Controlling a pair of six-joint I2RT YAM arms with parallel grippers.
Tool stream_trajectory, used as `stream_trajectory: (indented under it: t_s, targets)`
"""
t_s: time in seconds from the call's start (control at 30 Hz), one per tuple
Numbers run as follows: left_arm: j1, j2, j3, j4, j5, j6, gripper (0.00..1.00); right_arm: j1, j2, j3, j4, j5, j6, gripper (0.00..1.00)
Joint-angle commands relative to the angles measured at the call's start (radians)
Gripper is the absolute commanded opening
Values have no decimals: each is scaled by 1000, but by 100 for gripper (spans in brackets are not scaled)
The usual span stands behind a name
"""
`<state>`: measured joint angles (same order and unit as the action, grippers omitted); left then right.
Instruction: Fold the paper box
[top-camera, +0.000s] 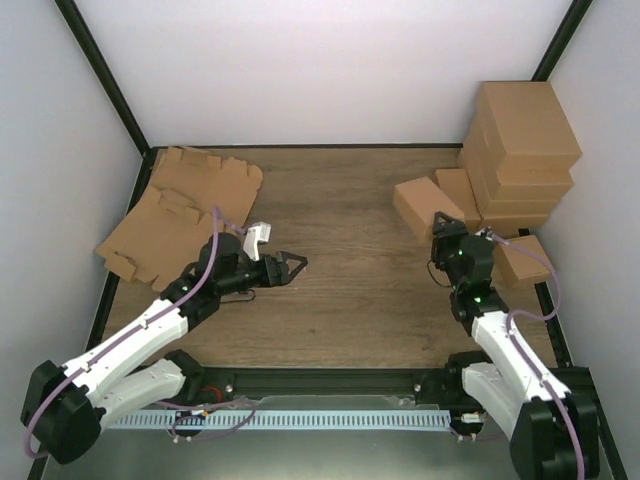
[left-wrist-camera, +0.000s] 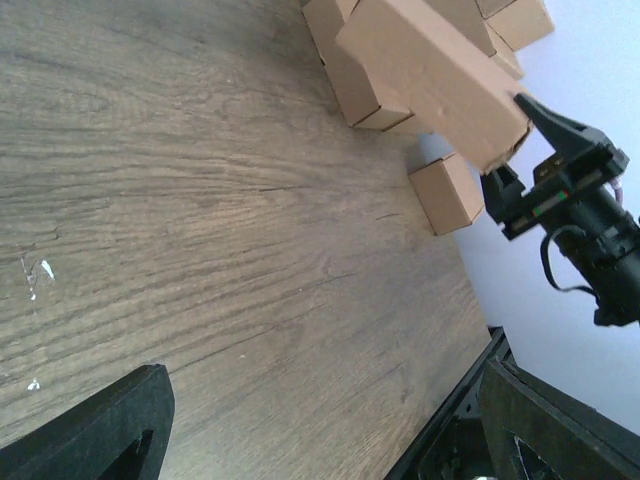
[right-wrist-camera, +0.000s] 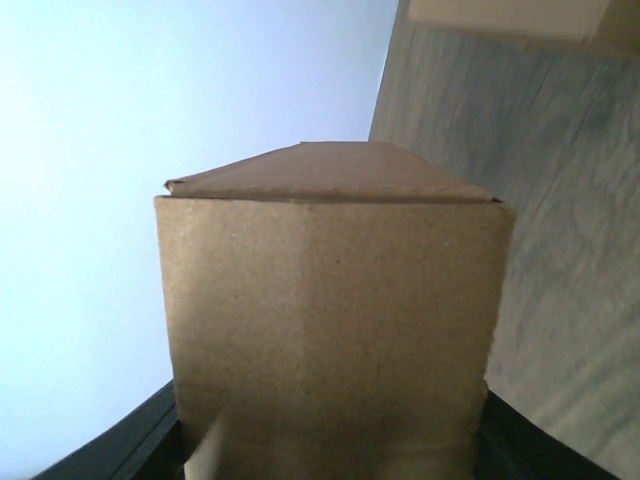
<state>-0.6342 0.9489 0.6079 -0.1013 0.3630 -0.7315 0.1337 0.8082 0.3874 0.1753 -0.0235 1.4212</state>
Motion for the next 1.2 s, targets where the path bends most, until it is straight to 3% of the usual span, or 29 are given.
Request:
stream_trajectory:
  t_s: [0.0, 0.13, 0.33, 0.9, 1.17]
  targets:
    - [4, -3, -14, 10, 35, 10, 86, -8, 114, 18, 254, 268, 124, 50]
    - [4, -27, -26, 6, 42, 10, 86, -63, 251, -39, 612, 298, 106, 54]
    - [4, -61, -60, 14, 54, 4, 87, -191, 411, -17, 799, 199, 79, 52]
    - [3, -34, -79, 62, 88, 4, 87, -232, 695, 102, 875, 177, 11, 53]
    - [4, -2, -73, 80, 98, 3, 87, -235, 800, 148, 825, 225, 47, 53]
